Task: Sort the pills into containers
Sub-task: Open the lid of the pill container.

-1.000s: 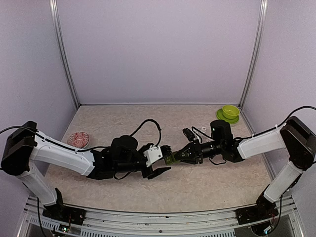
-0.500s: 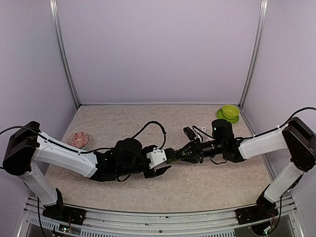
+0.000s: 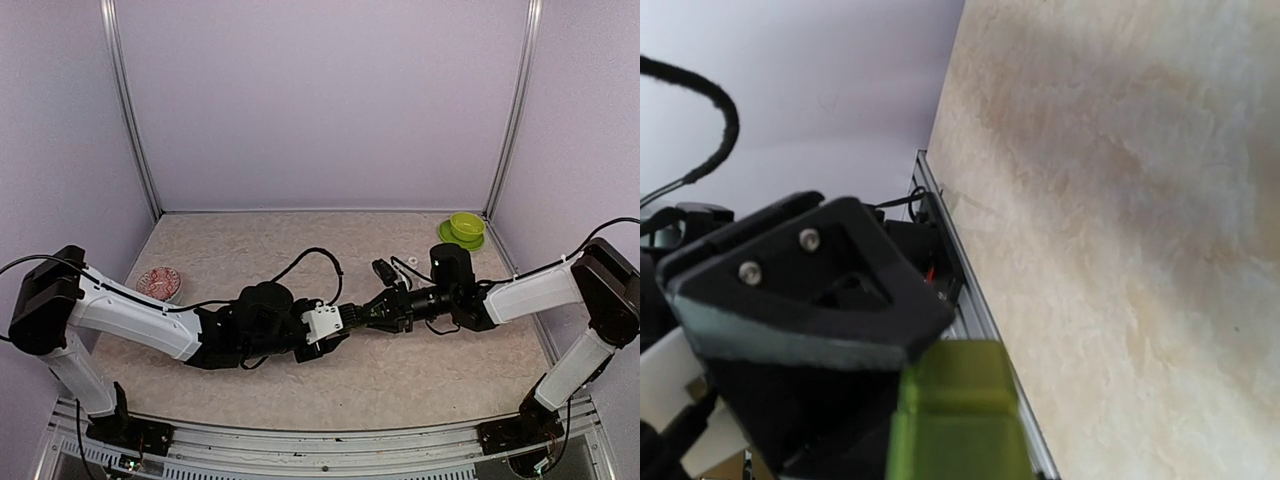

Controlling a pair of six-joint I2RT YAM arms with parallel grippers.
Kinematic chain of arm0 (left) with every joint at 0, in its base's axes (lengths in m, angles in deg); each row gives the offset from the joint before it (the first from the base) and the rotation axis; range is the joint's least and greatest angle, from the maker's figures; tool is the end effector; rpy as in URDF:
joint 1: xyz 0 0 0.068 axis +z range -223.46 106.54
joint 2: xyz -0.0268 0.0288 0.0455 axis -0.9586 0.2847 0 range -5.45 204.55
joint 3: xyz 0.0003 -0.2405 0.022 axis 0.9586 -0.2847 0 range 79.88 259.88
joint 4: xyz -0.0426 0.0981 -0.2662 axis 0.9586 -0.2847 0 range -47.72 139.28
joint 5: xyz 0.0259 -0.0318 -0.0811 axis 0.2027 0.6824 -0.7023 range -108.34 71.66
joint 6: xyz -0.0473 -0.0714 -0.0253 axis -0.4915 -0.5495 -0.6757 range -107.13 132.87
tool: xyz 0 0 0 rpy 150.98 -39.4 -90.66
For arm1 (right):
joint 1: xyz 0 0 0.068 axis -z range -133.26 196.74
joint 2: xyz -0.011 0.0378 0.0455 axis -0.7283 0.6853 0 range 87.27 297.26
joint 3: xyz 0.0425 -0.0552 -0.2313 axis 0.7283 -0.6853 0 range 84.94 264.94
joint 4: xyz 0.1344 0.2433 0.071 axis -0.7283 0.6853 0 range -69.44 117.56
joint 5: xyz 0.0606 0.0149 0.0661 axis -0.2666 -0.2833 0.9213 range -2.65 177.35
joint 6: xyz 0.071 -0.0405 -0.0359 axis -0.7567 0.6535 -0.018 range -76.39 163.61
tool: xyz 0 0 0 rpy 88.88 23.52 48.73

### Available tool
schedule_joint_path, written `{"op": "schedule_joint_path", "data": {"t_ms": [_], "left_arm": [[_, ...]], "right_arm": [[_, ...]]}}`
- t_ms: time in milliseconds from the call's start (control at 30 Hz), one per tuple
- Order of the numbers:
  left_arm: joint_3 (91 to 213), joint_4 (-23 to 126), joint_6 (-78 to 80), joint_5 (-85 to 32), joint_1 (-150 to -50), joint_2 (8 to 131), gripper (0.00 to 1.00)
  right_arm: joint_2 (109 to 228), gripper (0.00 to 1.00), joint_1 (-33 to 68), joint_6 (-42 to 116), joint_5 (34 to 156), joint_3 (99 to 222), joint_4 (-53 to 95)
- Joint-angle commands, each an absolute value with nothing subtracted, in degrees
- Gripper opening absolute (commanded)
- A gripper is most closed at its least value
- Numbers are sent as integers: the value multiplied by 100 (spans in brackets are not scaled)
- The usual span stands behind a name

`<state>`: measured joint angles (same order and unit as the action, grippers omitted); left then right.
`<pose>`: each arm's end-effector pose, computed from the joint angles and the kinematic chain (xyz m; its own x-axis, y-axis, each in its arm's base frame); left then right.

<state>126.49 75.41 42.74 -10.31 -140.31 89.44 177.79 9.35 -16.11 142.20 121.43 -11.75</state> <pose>0.1702 -0.3698 0.1234 0.2995 0.5538 -0.7769 0.8192 0.2681 0.5069 0.2319 0.2592 0.1159 -0.9713 -0.1166 -0.2072 -0.2268 0.1922 0.9548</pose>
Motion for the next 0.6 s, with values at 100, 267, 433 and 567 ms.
{"op": "schedule_joint_path", "data": {"t_ms": [100,267,433,567], "left_arm": [[12856,7532,4323,-966,-14095,9093,36],[12866,7520,4344,-962,-14113,9098,31],[12884,7519,4266,-947,-14111,9078,55],[12856,7562,4125,-922,-14098,9016,71]], "right_arm": [[17692,15,887,-1659,14277,12087,-1371],[17724,15,888,-1653,14304,12117,-1365],[17775,15,894,-1633,14331,12153,-1355],[17791,15,895,-1588,14322,12166,-1319]]}}
